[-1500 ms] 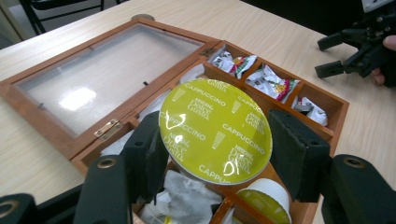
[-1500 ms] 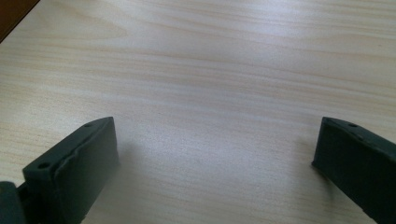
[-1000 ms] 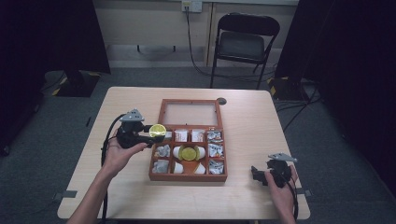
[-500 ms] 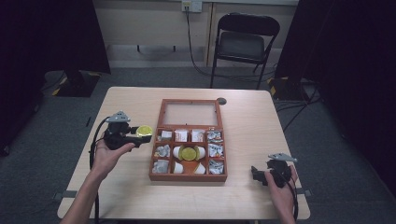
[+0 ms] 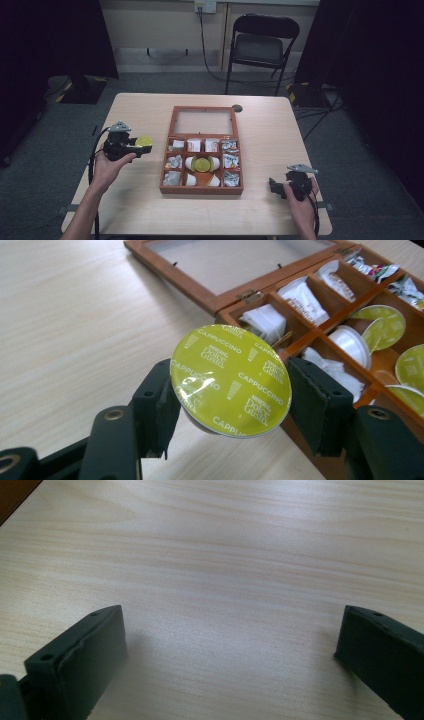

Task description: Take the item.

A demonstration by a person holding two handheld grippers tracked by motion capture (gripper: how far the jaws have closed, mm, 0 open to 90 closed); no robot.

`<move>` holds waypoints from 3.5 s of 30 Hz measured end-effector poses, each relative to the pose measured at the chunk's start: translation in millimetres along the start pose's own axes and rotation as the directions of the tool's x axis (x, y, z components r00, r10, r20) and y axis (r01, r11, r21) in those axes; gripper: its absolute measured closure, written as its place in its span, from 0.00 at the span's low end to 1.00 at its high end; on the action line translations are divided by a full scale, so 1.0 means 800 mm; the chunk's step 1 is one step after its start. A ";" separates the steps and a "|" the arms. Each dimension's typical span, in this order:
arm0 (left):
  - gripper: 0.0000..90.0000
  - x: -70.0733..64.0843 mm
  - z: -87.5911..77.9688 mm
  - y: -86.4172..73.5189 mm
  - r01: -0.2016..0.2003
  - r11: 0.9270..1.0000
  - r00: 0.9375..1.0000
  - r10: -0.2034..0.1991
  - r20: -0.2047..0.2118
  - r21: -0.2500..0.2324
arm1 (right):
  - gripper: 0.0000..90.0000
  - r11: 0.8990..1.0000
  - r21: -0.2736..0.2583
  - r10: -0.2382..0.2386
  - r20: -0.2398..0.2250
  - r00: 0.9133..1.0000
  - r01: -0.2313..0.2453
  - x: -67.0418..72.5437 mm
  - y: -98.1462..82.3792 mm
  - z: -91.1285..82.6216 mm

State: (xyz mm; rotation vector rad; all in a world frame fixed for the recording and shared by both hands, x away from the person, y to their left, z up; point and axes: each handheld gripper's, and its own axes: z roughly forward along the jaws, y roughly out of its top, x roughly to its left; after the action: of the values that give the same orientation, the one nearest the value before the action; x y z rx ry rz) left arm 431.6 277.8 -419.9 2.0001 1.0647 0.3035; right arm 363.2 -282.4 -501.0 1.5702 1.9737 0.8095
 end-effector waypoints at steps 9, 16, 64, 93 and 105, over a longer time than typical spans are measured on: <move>0.45 0.012 0.013 -0.013 0.014 0.999 1.000 -0.014 -0.024 0.031 | 0.00 1.000 0.000 0.000 0.000 1.000 0.000 0.000 0.000 0.000; 0.45 0.018 0.028 -0.022 0.035 0.998 0.999 -0.034 -0.026 0.061 | 0.00 1.000 0.000 -0.001 0.000 1.000 0.001 0.000 0.000 0.000; 0.22 0.005 0.025 -0.027 0.032 0.999 0.998 -0.030 -0.060 0.033 | 0.00 1.000 0.000 -0.003 -0.002 1.000 0.003 0.000 0.000 0.000; 0.19 0.038 -0.055 -0.081 0.079 0.997 0.975 -0.073 -0.209 0.023 | 0.00 1.000 0.000 -0.003 -0.003 1.000 0.003 0.000 0.000 0.000; 0.19 0.048 -0.059 -0.122 0.116 0.992 0.959 -0.098 -0.266 0.053 | 0.00 1.000 0.000 -0.003 -0.002 1.000 0.003 0.000 0.000 0.000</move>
State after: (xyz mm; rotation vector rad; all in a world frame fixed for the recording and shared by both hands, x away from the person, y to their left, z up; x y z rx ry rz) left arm 373.4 362.4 -470.6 1.9906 1.3617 0.4919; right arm 363.7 -282.6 -501.0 1.5667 1.9775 0.8104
